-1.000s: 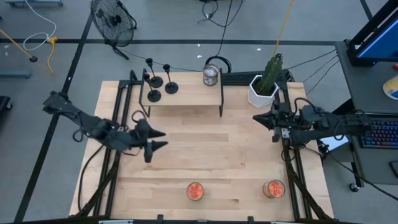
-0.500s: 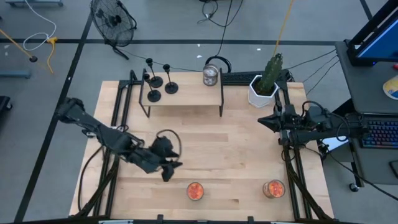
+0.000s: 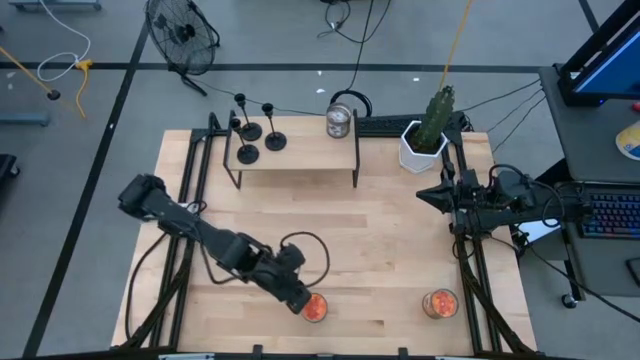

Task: Pick & Place candle stick holders
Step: Put the left orange scented candle on the shelf

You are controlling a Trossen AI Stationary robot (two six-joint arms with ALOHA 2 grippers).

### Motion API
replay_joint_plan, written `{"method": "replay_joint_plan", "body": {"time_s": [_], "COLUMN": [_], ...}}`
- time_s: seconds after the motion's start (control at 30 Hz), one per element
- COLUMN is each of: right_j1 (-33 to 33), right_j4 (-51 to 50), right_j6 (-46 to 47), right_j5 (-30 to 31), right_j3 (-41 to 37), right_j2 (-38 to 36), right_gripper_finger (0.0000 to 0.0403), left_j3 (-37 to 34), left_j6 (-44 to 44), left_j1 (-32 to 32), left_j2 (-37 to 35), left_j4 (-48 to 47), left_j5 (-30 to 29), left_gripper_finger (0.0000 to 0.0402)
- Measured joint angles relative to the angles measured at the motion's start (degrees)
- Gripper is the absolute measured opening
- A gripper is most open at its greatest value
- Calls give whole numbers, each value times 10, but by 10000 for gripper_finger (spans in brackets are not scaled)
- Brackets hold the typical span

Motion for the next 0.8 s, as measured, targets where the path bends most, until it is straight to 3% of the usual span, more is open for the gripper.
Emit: {"method": "replay_joint_plan", "body": {"time_s": [0.2, 0.8], "right_j1": [0, 0], "right_j4": [0, -9], "right_j6": [0, 0], "right_j5": [0, 0], "right_j3": [0, 0], "right_j2": [0, 0], "right_gripper_finger": [4, 4], "left_j3": [3, 3], "left_j6": [-59, -70], "left_j1": [0, 3], "left_j2": [44, 79], "left_j4": [-1, 17], "left_j5": [68, 77], "left_gripper_finger": [207, 207]}}
